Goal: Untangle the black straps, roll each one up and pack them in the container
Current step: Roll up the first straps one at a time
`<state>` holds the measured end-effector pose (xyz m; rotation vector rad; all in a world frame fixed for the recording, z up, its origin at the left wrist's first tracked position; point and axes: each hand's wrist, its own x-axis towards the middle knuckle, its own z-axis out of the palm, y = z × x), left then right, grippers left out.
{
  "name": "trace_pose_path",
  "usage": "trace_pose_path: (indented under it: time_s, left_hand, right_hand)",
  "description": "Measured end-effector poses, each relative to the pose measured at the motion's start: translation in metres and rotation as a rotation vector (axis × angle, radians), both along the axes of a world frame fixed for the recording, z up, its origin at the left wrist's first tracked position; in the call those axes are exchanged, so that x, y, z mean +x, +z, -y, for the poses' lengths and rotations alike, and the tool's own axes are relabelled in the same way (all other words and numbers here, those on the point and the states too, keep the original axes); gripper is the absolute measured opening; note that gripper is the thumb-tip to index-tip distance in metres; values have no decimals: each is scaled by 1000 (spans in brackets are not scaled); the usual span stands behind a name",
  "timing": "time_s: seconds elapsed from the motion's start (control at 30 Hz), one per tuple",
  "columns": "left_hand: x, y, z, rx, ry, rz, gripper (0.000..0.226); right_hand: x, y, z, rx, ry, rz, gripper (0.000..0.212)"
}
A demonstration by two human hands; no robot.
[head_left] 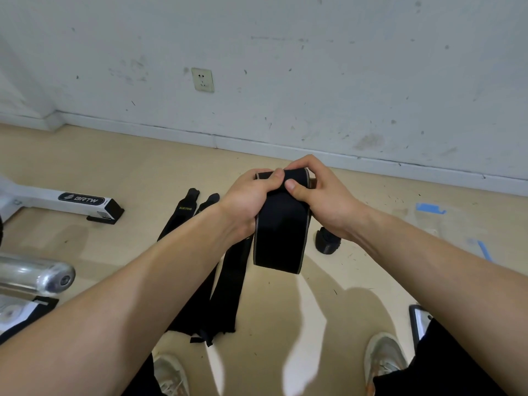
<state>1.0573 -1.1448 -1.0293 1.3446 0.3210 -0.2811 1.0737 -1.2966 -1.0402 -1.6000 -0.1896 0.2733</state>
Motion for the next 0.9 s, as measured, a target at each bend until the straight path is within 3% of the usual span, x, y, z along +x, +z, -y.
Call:
trace_pose_path:
  time_s: [0.13,0.23,0.37,0.63,0.8,0.9]
  left_hand:
    - [-1,-1,2,58,78,40,27]
    - [-1,-5,4,58,144,91,27]
    - [1,-11,4,121,176,198,17]
    - [5,-13,-8,352,45,398,26]
    - [3,-19,-6,359,-9,410,27]
    - [3,-22,-6,339,0,318,29]
  right_hand:
    - [-2,-3,-3,94,-2,-155,27]
    - [-5,-10,-9,46,-39,-157,36]
    - [-6,-10,-12,-36,-81,-83,18]
    - [2,2,-10,114,-47,-206,26]
    - [5,-8,-11,39,-108,-152,51]
    - [6,-15,-13,-17,-140,-128,39]
